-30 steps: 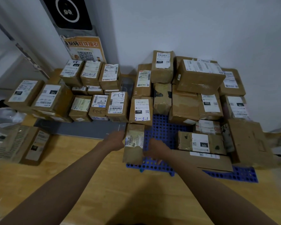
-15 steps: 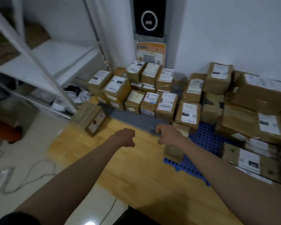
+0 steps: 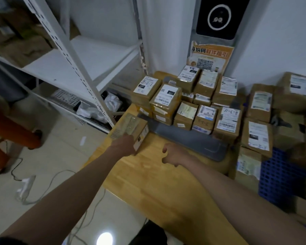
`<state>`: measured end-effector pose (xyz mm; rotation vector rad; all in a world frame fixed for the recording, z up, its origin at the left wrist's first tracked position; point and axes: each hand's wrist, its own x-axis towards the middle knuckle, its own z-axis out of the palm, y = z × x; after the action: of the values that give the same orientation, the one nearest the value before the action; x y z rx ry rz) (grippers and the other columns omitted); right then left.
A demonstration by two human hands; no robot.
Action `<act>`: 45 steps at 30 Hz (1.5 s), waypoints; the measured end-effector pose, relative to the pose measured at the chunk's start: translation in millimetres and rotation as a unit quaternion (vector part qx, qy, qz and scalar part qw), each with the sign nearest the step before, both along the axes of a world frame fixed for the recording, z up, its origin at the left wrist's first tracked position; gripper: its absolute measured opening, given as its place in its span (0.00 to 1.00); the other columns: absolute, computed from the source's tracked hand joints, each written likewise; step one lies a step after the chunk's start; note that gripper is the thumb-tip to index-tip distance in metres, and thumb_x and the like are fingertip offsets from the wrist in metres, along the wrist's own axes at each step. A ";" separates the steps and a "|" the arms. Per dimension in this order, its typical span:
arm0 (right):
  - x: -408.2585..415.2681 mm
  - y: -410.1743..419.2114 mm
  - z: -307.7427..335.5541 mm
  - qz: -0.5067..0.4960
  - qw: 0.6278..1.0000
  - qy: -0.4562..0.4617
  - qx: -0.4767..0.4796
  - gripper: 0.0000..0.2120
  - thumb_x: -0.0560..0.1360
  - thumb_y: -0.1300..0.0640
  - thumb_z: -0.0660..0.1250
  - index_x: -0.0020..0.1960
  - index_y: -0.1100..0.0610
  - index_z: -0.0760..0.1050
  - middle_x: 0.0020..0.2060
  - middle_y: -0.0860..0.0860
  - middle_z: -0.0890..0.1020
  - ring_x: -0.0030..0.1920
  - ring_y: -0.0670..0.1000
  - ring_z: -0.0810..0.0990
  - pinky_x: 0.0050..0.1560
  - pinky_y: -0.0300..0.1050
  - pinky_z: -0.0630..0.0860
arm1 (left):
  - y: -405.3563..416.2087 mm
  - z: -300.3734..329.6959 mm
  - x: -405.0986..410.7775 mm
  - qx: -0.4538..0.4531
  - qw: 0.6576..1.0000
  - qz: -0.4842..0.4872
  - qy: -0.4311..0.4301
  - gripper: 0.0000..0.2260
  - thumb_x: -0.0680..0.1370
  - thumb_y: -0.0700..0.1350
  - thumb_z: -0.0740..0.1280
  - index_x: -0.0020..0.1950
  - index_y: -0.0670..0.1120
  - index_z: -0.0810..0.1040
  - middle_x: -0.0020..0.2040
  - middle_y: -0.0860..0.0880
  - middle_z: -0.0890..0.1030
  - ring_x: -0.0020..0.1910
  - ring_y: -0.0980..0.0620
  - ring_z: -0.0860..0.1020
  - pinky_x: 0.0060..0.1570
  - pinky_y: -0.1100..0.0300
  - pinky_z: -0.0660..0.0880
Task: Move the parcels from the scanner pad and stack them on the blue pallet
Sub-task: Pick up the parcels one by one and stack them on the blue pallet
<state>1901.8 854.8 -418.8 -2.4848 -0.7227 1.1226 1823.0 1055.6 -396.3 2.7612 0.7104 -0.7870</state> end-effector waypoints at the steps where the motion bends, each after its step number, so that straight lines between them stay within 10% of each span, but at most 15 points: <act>1: -1.0 14.5 -4.6 -0.013 1.000 0.011 0.002 0.22 0.74 0.53 0.70 0.65 0.54 0.71 0.60 0.54 0.73 0.47 0.54 0.79 0.44 0.51 0.83 | 13.0 -2.8 1.3 -0.003 1.000 0.010 -0.009 0.26 0.75 0.50 0.71 0.68 0.44 0.68 0.67 0.43 0.66 0.63 0.41 0.72 0.59 0.46 0.73; 9: -19.3 119.6 -42.2 -0.089 0.991 0.093 0.031 0.20 0.73 0.54 0.72 0.61 0.58 0.69 0.50 0.56 0.77 0.47 0.57 0.80 0.33 0.44 0.75 | 85.1 -41.7 4.6 -0.043 0.996 0.075 -0.013 0.45 0.71 0.41 0.74 0.78 0.40 0.47 0.76 0.40 0.52 0.74 0.37 0.56 0.69 0.44 0.64; 13: -26.6 146.4 -57.1 -0.134 0.984 0.113 0.037 0.35 0.72 0.55 0.73 0.73 0.61 0.60 0.61 0.59 0.76 0.53 0.60 0.80 0.47 0.53 0.80 | 96.8 -54.7 8.7 -0.080 0.993 0.089 -0.007 0.51 0.71 0.39 0.74 0.78 0.39 0.37 0.75 0.38 0.54 0.73 0.36 0.57 0.69 0.45 0.64; 21: -27.4 129.4 -45.4 -0.292 0.928 0.227 0.047 0.33 0.71 0.65 0.73 0.71 0.59 0.60 0.63 0.57 0.74 0.60 0.59 0.78 0.59 0.60 0.77 | 87.2 -54.9 13.0 -0.104 0.994 0.036 0.026 0.40 0.66 0.55 0.78 0.70 0.40 0.63 0.64 0.42 0.66 0.68 0.40 0.63 0.63 0.46 0.68; 40: -90.1 -100.5 29.4 -0.325 0.929 0.051 0.170 0.21 0.70 0.66 0.71 0.62 0.60 0.75 0.54 0.60 0.81 0.53 0.59 0.82 0.52 0.60 0.80 | -129.0 38.4 -8.9 -0.018 0.982 -0.185 -0.024 0.40 0.63 0.59 0.78 0.71 0.48 0.70 0.68 0.44 0.71 0.67 0.43 0.69 0.62 0.46 0.72; 45: -105.0 -175.9 56.7 -0.352 0.913 0.029 0.206 0.24 0.72 0.67 0.71 0.66 0.57 0.70 0.55 0.57 0.79 0.53 0.58 0.81 0.53 0.59 0.81 | -205.3 71.1 -16.5 -0.013 0.983 -0.168 -0.068 0.49 0.64 0.58 0.79 0.76 0.43 0.58 0.72 0.42 0.64 0.72 0.42 0.62 0.67 0.47 0.68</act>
<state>1796.8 678.9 -362.1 -2.0545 -0.0034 0.6746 1806.6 850.2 -325.1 2.9158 0.2070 -0.6465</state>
